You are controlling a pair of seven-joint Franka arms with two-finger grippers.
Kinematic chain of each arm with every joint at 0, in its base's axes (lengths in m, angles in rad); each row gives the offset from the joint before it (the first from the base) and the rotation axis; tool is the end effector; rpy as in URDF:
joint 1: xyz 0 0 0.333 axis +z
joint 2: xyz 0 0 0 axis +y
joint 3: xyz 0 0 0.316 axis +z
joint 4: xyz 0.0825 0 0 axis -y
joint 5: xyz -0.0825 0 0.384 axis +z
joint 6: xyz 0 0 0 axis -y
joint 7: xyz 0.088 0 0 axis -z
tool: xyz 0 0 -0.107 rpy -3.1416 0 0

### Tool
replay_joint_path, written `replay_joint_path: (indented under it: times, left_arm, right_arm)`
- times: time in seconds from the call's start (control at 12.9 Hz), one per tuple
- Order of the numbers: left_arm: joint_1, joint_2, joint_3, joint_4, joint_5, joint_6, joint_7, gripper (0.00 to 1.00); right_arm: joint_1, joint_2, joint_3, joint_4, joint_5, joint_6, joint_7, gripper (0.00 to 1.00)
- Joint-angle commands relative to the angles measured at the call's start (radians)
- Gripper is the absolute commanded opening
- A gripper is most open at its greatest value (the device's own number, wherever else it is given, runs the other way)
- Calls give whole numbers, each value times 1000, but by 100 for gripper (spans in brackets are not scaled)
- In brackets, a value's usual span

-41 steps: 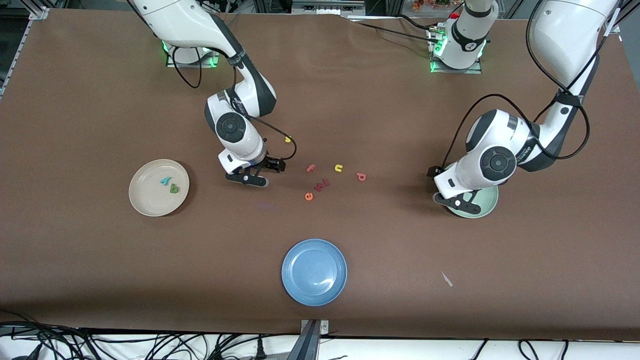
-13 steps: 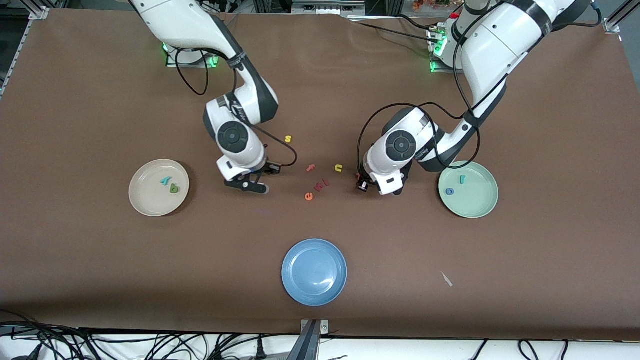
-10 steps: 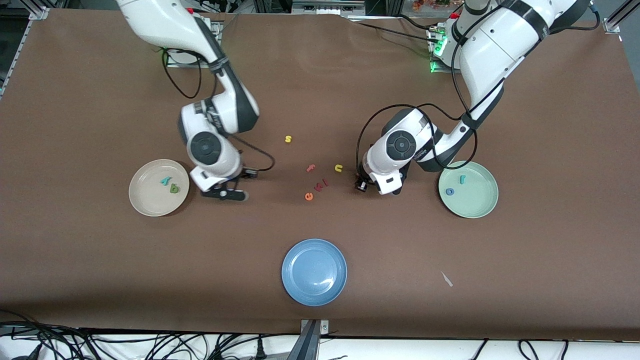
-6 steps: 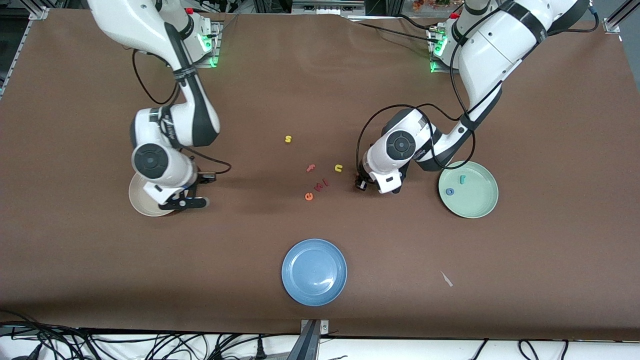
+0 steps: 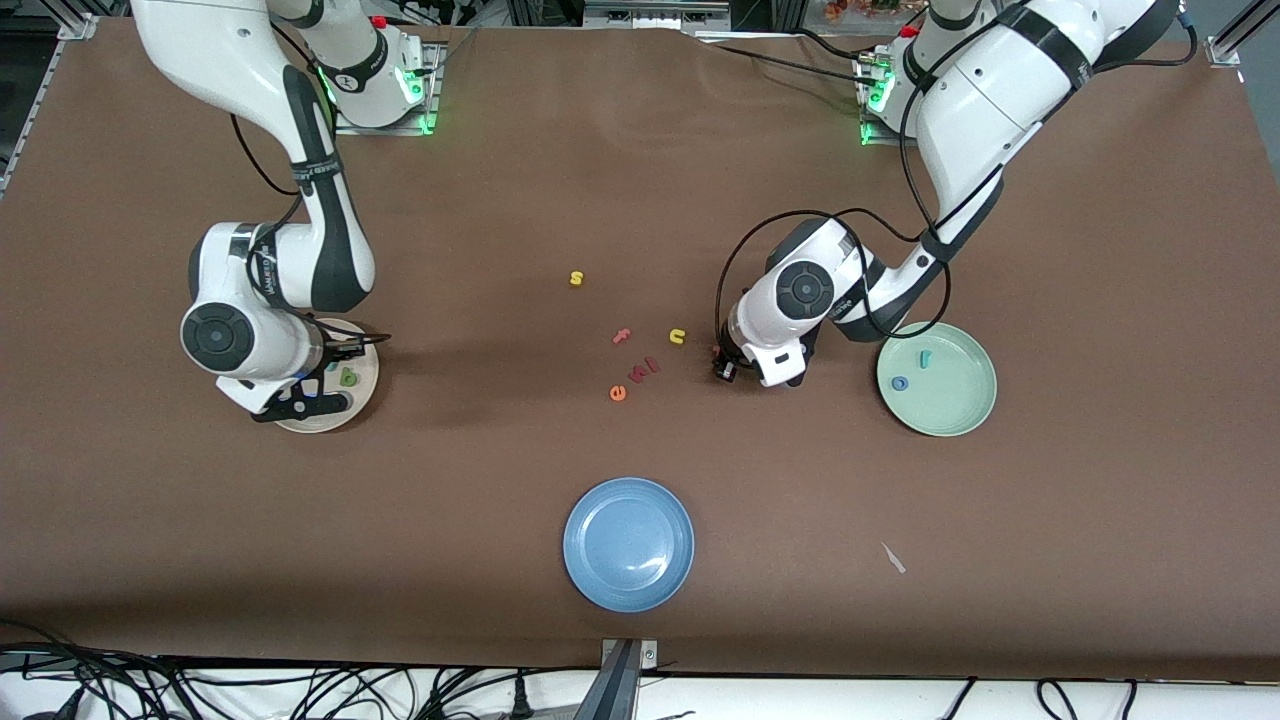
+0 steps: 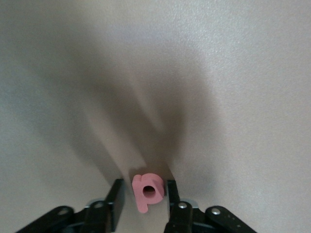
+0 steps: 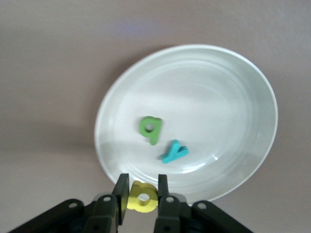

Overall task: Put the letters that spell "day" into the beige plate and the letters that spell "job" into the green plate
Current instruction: 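Drop d on cream plate with the right gripper while the left gripper holds p, then carry pink p toward green plate with the left gripper while the right gripper retracts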

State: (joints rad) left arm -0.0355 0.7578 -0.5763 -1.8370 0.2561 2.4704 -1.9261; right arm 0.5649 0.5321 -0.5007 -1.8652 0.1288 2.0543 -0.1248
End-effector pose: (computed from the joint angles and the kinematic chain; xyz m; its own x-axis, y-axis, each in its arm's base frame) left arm 0.5374 -0.3516 0.1714 0.3099 0.9254 -0.2182 0.9430 -0.3284 -0.0536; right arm 0.6028 0.0593 0.2413 0.9531 0.1148 -0.2802 0.1530 -0.9811 0.1182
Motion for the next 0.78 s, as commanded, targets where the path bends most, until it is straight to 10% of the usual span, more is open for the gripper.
replay_joint_path:
  times: [0.0,0.31,0.7]
  left_arm:
    - [-12,-5,18,-7,14,10,-16,22]
    - [-21,-11,16,-2,46,-5,-50,0]
    - [-12,-60,9,47,75,-169,-17,0]
  right_arm:
    - [-10,-6,10,9,24,-3,-21,100]
    - [4,-7,14,93,86,-136,-7,100]
    - [56,-7,13,187,103,-250,81,100]
